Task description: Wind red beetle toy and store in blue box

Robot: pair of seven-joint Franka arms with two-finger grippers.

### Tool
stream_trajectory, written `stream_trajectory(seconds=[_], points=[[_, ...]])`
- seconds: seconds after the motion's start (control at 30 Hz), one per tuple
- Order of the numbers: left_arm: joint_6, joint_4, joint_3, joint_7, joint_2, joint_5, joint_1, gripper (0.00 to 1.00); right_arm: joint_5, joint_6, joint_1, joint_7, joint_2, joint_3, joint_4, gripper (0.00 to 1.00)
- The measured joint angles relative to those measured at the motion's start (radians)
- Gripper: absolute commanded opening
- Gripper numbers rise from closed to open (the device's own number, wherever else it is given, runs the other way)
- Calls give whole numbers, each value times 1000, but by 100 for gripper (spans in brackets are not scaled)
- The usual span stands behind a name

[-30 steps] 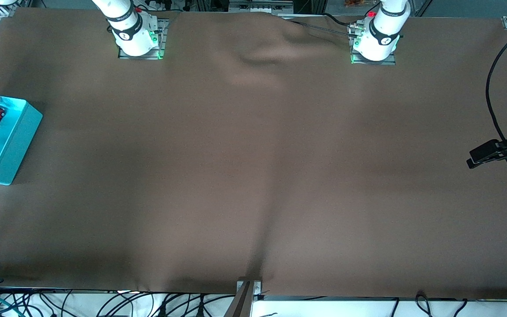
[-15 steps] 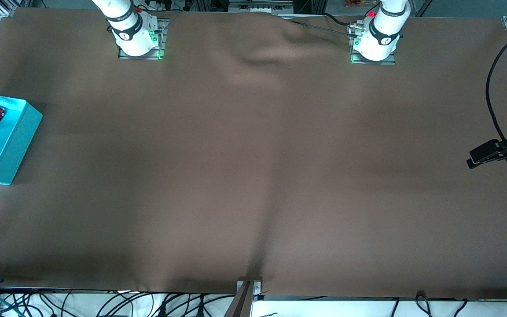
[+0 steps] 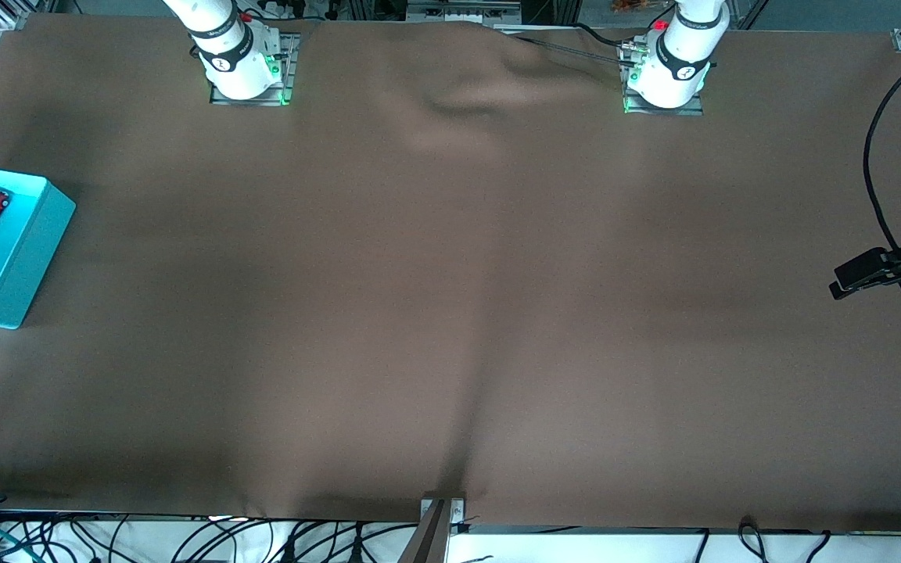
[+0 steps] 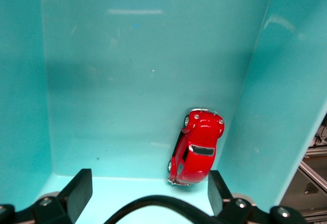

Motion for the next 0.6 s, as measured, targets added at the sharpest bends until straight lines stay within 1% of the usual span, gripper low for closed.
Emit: stream_trajectory(seconds=[0.23,0.6], points=[[0,0,0,0,0,0,0,100,0,-77,4,3,-62,21,1,100],[0,0,0,0,0,0,0,100,0,-158,6,8,-141,78,1,100]])
